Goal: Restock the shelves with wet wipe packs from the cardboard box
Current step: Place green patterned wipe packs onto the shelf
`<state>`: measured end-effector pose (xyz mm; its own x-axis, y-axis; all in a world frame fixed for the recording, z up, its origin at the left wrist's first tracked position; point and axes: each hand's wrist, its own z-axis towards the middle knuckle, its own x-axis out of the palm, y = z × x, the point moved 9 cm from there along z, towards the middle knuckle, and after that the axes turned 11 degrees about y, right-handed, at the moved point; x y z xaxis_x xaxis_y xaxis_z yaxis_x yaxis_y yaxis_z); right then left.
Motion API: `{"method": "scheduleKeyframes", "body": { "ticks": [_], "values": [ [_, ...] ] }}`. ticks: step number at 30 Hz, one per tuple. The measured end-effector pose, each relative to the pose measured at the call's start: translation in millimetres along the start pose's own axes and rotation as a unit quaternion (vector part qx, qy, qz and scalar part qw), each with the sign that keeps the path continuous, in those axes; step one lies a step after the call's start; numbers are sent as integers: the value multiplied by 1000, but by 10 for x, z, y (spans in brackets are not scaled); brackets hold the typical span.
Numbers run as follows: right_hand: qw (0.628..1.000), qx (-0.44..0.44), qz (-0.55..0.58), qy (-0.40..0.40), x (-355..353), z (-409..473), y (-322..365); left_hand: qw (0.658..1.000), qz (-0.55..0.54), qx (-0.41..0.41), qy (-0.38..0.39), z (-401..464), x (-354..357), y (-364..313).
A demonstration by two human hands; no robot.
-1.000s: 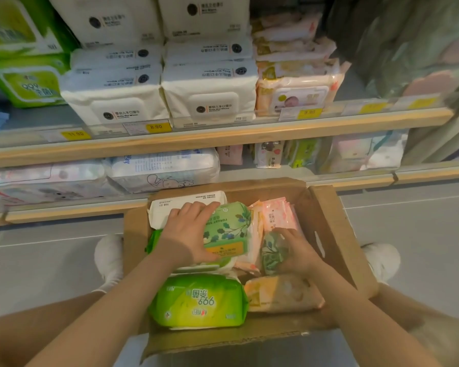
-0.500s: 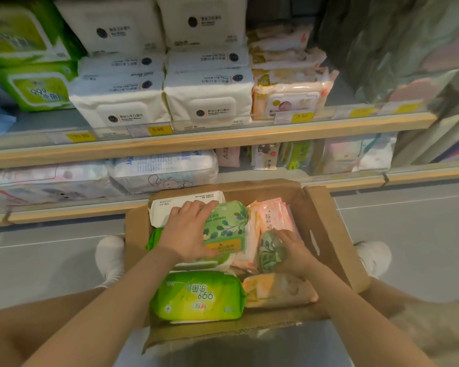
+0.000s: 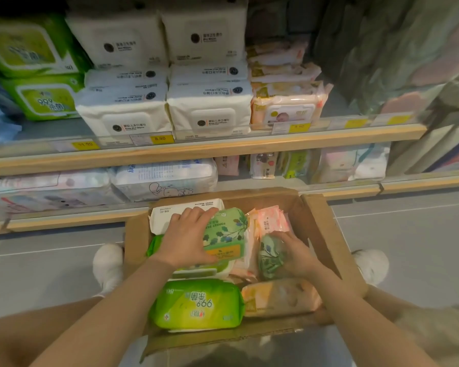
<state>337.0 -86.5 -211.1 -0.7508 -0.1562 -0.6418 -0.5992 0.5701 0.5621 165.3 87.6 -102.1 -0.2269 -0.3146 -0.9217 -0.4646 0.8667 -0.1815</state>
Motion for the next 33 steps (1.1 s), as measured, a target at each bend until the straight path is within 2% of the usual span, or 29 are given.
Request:
{"method": "scheduleKeyframes", "body": {
  "ticks": [6,10,12,14,16,18,21,23,25,29,33],
  "values": [
    [997,-61,47,-18,-594,-300,512,1000,-3,-18,-14,-206,-193,186],
    [989,-119,56,61,-819,-278,1176,995,-26,-79,-49,-530,-417,702],
    [982,-148,37,107,-778,-170,1533,991,-45,-104,-68,-691,-460,916],
    [975,-166,67,132,-667,-24,1821,988,-59,-125,-74,-830,-421,1069],
    [970,-160,152,104,-594,128,1978,987,-58,-141,-57,-913,-293,1155],
    [973,-137,179,37,-549,262,2024,985,-73,-145,-52,-958,-153,1203],
    [990,-98,84,-53,-515,384,2038,985,-84,-141,-53,-961,-95,1248],
    [989,-80,-71,-103,-533,425,2076,986,-86,-138,-48,-947,-88,1277],
    [972,-56,-187,-130,-528,402,2101,986,-86,-136,-47,-914,-89,1299],
    [951,-57,-294,-78,-290,323,2140,987,-76,-132,-43,-823,-103,1278],
    [953,3,-299,-55,-289,418,2037,989,-65,-127,-35,-716,-145,1205]
  ]
}}
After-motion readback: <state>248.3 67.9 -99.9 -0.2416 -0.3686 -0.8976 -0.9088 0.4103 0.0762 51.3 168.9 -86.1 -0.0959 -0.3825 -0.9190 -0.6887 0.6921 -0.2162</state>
